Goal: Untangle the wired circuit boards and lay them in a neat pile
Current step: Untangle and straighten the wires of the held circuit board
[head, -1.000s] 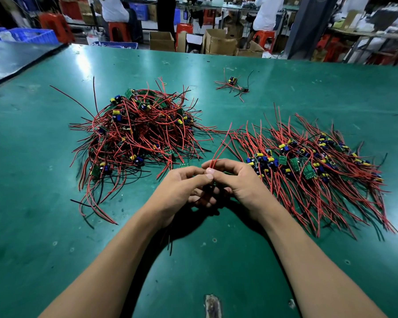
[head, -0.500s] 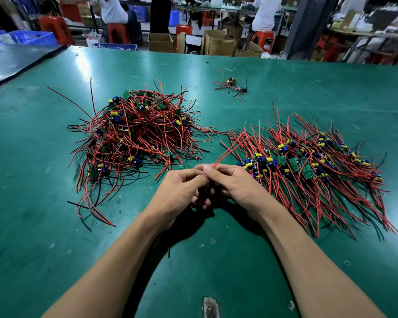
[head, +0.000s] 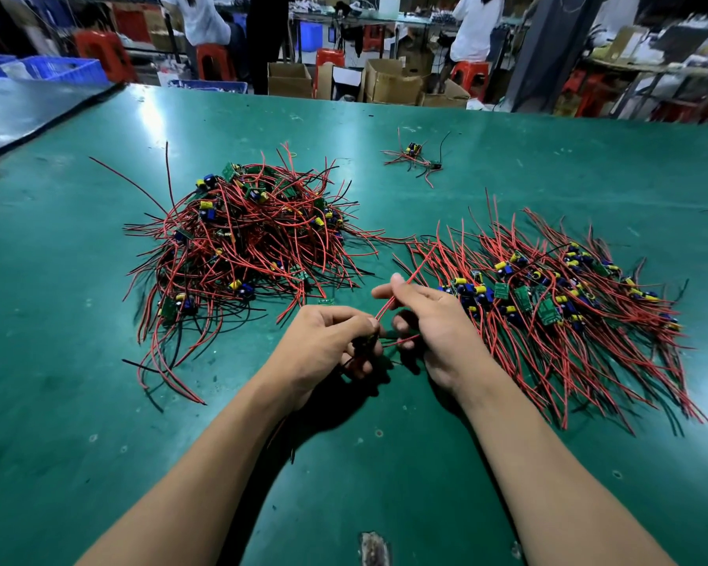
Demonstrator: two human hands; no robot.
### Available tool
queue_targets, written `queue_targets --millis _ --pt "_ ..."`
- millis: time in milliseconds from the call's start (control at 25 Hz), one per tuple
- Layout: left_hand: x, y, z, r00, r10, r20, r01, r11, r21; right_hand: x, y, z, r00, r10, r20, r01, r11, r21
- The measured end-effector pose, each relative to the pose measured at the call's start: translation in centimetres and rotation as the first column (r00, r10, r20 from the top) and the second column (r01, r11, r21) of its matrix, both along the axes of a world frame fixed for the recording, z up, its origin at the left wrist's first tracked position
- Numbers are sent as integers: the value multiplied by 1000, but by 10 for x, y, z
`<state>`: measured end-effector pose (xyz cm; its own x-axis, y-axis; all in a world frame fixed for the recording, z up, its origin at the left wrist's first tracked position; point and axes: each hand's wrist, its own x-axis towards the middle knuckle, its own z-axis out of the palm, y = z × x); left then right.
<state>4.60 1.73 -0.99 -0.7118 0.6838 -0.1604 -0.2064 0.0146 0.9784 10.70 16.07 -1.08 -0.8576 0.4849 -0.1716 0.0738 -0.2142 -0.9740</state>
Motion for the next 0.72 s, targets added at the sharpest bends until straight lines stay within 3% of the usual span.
queue_targets --millis 120,320,480,560,720 --pt "1 0 0 1000 -10 -10 10 1000 -3 -3 4 2 997 -80 0 80 988 -129" --pt "5 1 -1 997 -24 -74 21 999 -41 -3 4 2 999 -48 12 49 927 -372" --pt "4 2 -4 999 20 -37 -20 1000 -2 5 -8 2 995 98 17 -96 991 -92" --pt "5 1 -6 999 8 -32 -8 1000 14 8 -17 -1 980 198 2 -198 980 -10" --pt "5 0 -4 998 -39 -43 39 999 -2 8 -18 -1 971 235 52 -239 967 90"
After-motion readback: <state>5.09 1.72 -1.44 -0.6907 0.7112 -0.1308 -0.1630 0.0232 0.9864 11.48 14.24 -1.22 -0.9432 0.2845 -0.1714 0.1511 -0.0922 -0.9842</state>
